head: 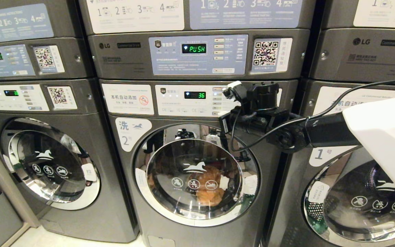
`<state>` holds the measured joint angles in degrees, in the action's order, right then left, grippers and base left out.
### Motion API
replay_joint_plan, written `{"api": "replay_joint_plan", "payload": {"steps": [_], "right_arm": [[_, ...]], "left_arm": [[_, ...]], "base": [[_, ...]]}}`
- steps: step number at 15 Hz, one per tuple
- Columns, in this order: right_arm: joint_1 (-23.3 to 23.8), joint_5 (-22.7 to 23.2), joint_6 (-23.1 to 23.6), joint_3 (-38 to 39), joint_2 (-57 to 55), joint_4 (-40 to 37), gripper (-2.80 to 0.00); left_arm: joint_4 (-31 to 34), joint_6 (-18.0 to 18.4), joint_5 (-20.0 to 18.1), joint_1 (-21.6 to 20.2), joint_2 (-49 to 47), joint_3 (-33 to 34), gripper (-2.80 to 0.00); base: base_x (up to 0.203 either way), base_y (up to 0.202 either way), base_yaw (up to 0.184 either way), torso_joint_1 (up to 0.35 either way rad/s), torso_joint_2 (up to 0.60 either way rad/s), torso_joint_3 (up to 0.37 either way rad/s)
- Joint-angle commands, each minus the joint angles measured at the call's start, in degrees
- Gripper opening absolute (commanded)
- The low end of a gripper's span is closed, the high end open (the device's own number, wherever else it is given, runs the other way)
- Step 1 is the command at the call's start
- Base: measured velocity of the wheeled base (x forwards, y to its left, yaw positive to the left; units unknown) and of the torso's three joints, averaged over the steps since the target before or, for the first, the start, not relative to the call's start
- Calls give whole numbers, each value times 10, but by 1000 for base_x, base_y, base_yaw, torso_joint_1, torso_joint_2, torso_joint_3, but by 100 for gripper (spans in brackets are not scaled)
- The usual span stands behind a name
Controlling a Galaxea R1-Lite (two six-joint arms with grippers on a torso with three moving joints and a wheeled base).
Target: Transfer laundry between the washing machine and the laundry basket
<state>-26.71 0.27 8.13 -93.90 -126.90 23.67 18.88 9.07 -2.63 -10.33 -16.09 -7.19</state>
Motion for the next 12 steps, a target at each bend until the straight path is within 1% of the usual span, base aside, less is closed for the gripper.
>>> {"api": "replay_joint_plan", "payload": {"steps": [1, 8, 10, 12], "right_arm": [[-3, 3, 1, -3, 0, 1, -280], [-5, 4, 0, -9, -7, 1, -280], [-7, 5, 0, 9, 10, -1, -280], [-19, 6, -1, 64, 44, -1, -280]], "left_arm": [[2, 1, 0, -3, -1, -2, -280], [2, 0, 0, -3, -1, -2, -280], [2, 0, 0, -3, -1, -2, -280], [2, 0, 0, -3, -1, -2, -280]], "base": [[0, 0, 0, 0, 0, 0], [0, 0, 0, 0, 0, 0], [0, 0, 0, 0, 0, 0], [0, 0, 0, 0, 0, 0]]}}
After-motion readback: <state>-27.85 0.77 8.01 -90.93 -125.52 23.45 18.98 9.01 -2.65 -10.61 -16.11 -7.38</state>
